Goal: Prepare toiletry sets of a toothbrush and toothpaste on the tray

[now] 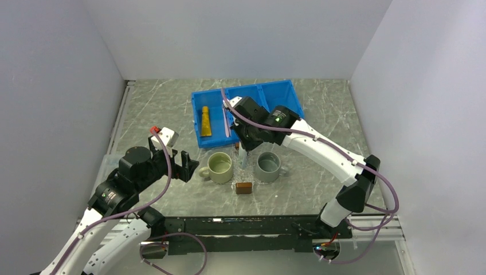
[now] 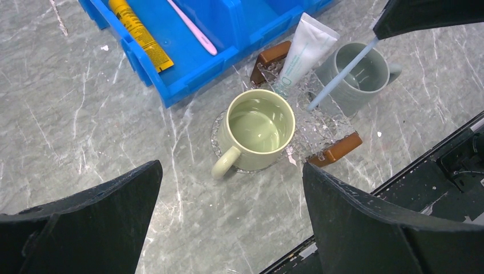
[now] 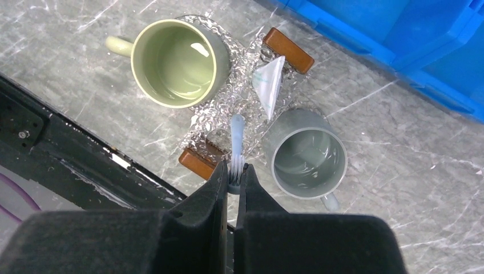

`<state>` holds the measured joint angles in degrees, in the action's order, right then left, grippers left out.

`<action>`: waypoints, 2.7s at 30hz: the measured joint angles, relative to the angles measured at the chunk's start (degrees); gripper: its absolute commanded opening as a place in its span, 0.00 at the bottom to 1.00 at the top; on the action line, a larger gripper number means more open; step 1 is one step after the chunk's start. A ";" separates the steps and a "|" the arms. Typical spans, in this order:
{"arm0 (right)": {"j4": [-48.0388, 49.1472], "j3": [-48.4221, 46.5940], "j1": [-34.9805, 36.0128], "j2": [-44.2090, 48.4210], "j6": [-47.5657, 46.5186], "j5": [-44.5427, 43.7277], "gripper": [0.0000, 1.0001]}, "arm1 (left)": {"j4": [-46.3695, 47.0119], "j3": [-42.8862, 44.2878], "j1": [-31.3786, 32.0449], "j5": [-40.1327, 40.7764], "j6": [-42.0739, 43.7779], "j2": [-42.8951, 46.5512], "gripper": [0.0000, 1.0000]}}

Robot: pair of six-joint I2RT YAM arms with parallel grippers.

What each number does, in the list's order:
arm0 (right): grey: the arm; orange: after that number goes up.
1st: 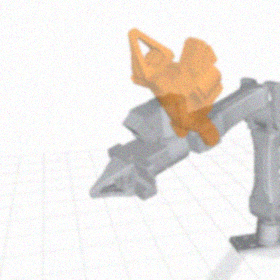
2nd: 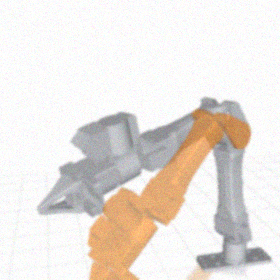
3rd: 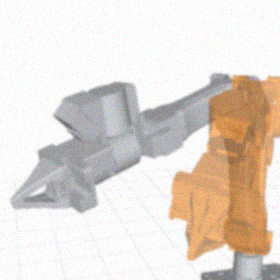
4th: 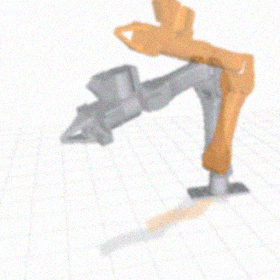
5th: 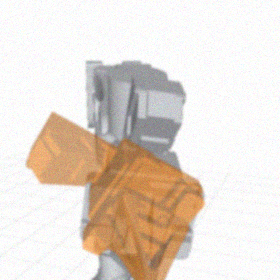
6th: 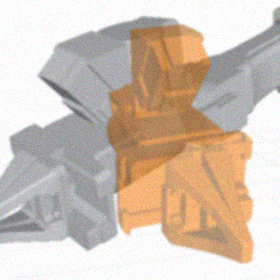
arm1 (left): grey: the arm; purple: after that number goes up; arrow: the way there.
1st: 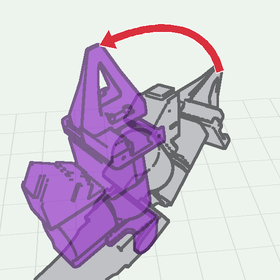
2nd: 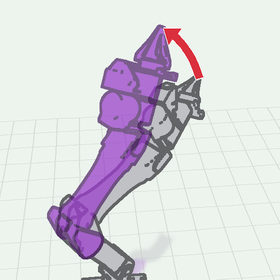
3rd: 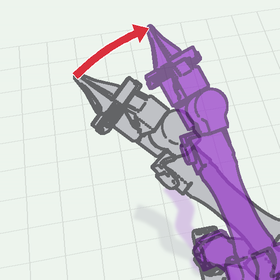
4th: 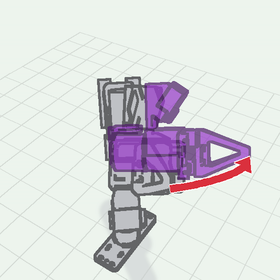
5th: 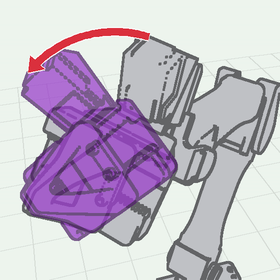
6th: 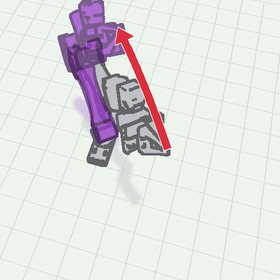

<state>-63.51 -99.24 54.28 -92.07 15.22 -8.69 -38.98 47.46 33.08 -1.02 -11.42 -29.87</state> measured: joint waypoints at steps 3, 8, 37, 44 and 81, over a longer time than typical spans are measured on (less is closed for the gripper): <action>1.53 1.60 0.09 0.00 0.33 -0.09 0.00 | 0.00 0.00 0.00 0.02 0.00 0.04 0.99; 2.99 3.34 0.20 -0.20 0.48 -0.26 0.00 | 0.00 0.00 0.00 0.04 0.00 0.02 0.99; 8.28 8.55 0.20 -0.72 1.01 -2.56 0.00 | -0.02 0.00 0.00 1.99 0.00 0.02 0.99; 9.62 9.64 0.20 -0.72 1.36 -2.93 0.00 | -0.07 0.00 0.00 1.99 0.00 0.02 0.99; 11.30 10.29 0.98 -0.59 1.46 -3.06 0.00 | -0.15 0.00 0.00 2.38 0.00 -0.02 0.99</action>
<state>-52.21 -88.95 55.27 -92.66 16.69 -11.75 -39.13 47.46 33.08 1.37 -11.42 -29.89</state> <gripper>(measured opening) 0.051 0.992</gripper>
